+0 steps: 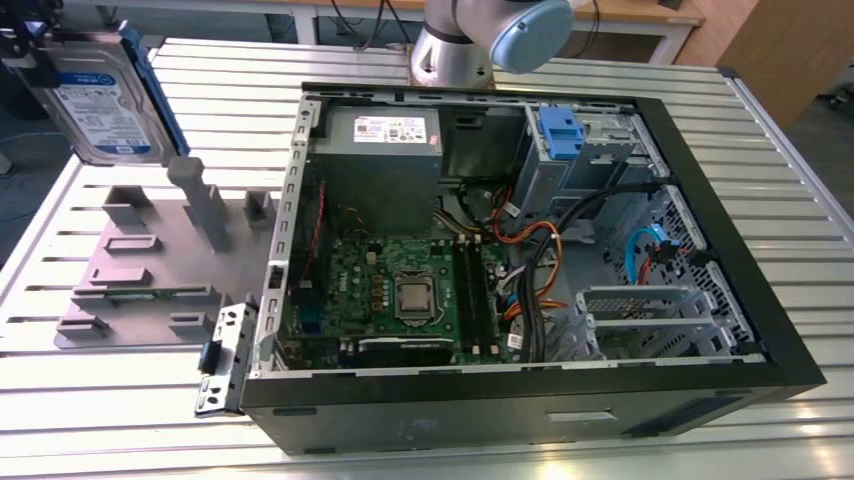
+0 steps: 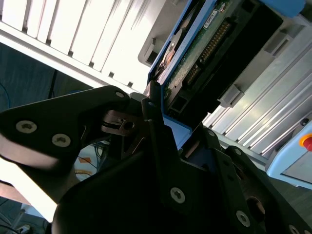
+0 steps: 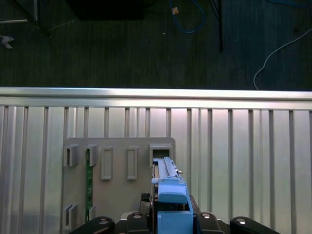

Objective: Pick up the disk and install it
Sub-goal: 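Pick up the disk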

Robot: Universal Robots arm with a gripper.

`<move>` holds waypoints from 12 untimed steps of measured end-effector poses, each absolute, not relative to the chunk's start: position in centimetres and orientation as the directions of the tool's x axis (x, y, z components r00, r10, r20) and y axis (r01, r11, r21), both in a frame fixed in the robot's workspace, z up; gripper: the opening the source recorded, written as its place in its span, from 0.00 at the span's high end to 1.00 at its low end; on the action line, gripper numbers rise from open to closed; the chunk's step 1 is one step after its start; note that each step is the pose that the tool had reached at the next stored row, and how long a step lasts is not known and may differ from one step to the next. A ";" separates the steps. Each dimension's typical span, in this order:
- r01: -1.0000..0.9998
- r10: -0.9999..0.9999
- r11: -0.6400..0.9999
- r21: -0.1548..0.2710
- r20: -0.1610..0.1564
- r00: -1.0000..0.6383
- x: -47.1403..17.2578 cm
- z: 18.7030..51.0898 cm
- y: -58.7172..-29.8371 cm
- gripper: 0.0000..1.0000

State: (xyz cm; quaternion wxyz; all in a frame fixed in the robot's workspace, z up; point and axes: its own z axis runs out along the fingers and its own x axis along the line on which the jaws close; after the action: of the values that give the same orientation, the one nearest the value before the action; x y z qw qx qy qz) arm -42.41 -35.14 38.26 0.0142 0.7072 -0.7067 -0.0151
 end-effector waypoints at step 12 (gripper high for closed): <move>-0.999 -1.000 -0.001 0.041 -0.001 0.001 -42.4 38.6 -35.1 0.63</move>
State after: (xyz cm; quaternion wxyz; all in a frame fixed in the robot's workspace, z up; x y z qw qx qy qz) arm -42.41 -35.14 38.57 0.0142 0.7072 -0.7067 -0.0151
